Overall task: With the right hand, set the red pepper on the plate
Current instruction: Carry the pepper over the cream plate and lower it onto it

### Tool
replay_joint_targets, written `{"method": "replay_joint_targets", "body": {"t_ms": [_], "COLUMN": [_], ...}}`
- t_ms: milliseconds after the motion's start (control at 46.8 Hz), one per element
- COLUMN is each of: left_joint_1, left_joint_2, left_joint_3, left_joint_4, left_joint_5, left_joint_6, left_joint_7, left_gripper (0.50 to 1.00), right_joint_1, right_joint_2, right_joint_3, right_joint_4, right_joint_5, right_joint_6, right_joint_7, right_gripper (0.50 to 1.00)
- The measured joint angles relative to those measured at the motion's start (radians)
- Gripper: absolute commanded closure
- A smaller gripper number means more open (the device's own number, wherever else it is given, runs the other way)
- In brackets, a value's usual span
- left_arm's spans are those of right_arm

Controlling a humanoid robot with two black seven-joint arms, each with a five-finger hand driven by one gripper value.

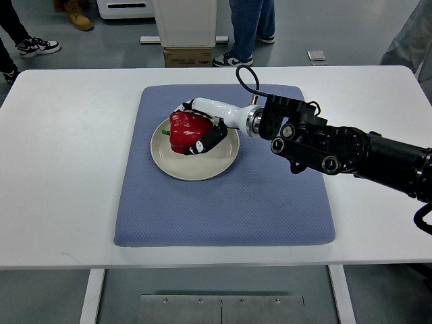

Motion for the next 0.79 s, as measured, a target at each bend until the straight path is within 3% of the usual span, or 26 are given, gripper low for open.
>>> {"method": "replay_joint_targets", "body": {"t_ms": [513, 791], "left_joint_1": [0.0, 0.0], "left_joint_2": [0.0, 0.0], "left_joint_3": [0.0, 0.0], "left_joint_4": [0.0, 0.0], "left_joint_5": [0.0, 0.0], "left_joint_6": [0.0, 0.0], "left_joint_7": [0.0, 0.0], "left_gripper": [0.5, 0.5], "right_joint_1": [-0.046, -0.06], "right_joint_2": [0.0, 0.0], "right_joint_3": [0.0, 0.0], "right_joint_4": [-0.001, -0.015], "right_joint_5": [-0.003, -0.003], "right_joint_6": [-0.005, -0.048], "right_joint_7": [-0.052, -0.064], "right_gripper": [1.0, 1.0]}}
